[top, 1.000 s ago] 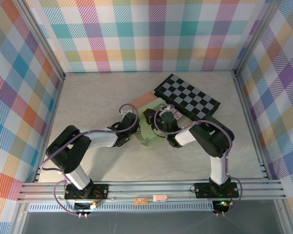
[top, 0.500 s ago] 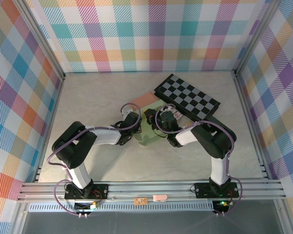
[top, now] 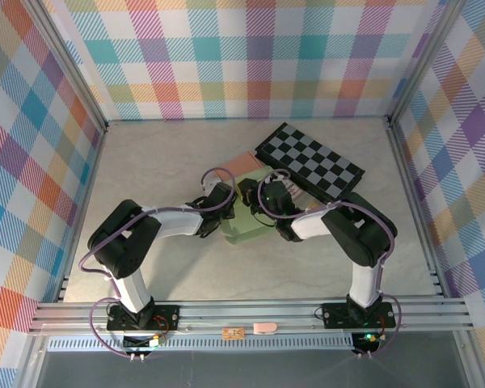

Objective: Fold the paper box

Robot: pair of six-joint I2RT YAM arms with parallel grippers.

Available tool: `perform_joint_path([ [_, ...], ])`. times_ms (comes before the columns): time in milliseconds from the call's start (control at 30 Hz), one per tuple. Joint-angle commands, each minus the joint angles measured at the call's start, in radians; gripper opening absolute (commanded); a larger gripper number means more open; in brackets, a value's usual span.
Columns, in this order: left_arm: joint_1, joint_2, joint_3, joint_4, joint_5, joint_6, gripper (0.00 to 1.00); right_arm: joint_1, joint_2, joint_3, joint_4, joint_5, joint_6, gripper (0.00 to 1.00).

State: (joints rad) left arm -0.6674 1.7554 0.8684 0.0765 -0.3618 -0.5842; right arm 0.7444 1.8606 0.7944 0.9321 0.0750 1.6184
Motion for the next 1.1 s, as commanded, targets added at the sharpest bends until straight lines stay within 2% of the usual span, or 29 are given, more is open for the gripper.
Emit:
perform_joint_path([
  [0, -0.004, -0.012, 0.035, -0.045, -0.037, -0.021, 0.00, 0.010, -0.070, 0.029, -0.159, -0.004, 0.014, 0.31],
  [67, -0.004, -0.030, 0.045, -0.086, -0.038, -0.025, 0.00, 0.008, -0.125, 0.031, -0.255, 0.013, 0.012, 0.46],
  [167, 0.001, -0.070, 0.081, -0.193, -0.014, -0.035, 0.00, -0.008, -0.244, 0.069, -0.534, 0.021, -0.009, 0.66],
  [333, 0.029, -0.107, 0.205, -0.482, 0.086, -0.056, 0.00, -0.055, -0.425, 0.242, -1.019, 0.032, -0.206, 0.83],
  [467, 0.067, -0.122, 0.289, -0.655, 0.217, -0.089, 0.00, -0.095, -0.480, 0.411, -1.317, 0.030, -0.392, 0.83],
  [600, 0.103, -0.099, 0.391, -0.808, 0.337, -0.083, 0.00, -0.164, -0.492, 0.486, -1.455, -0.042, -0.487, 0.79],
  [700, 0.114, -0.067, 0.477, -0.917, 0.396, -0.061, 0.00, -0.186, -0.473, 0.587, -1.565, -0.044, -0.614, 0.77],
  [900, 0.118, -0.021, 0.604, -1.078, 0.425, -0.039, 0.00, -0.191, -0.396, 0.755, -1.717, -0.084, -0.791, 0.76],
  [1067, 0.118, -0.004, 0.653, -1.146, 0.425, -0.021, 0.00, -0.191, -0.355, 0.790, -1.745, -0.139, -0.801, 0.73],
])
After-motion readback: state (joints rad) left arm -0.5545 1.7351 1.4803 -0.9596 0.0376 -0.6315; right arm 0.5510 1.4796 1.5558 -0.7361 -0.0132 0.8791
